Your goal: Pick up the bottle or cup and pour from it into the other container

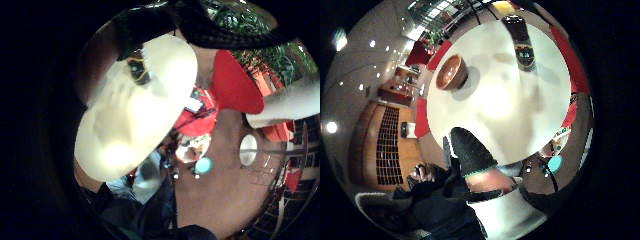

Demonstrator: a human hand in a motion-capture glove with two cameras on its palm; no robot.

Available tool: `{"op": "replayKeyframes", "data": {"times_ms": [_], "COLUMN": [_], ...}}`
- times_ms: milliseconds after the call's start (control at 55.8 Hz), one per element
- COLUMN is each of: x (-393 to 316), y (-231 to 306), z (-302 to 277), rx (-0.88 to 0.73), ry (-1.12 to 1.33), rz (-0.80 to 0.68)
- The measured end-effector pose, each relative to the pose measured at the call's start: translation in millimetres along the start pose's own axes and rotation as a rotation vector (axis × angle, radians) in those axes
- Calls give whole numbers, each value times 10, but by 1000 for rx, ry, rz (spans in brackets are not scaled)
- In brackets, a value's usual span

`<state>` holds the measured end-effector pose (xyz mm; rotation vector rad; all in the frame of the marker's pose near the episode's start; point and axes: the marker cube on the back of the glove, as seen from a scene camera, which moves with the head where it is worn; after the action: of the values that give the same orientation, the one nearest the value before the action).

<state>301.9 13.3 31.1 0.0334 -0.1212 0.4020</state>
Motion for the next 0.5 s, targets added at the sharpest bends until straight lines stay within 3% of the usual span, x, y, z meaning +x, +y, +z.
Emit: {"op": "replayKeyframes", "data": {"times_ms": [197, 502], "x": [374, 367], "y": [-578, -1557], "z": [430, 1061], "rx": [101, 17], "ry": [-230, -879], "rz": [84, -24]}}
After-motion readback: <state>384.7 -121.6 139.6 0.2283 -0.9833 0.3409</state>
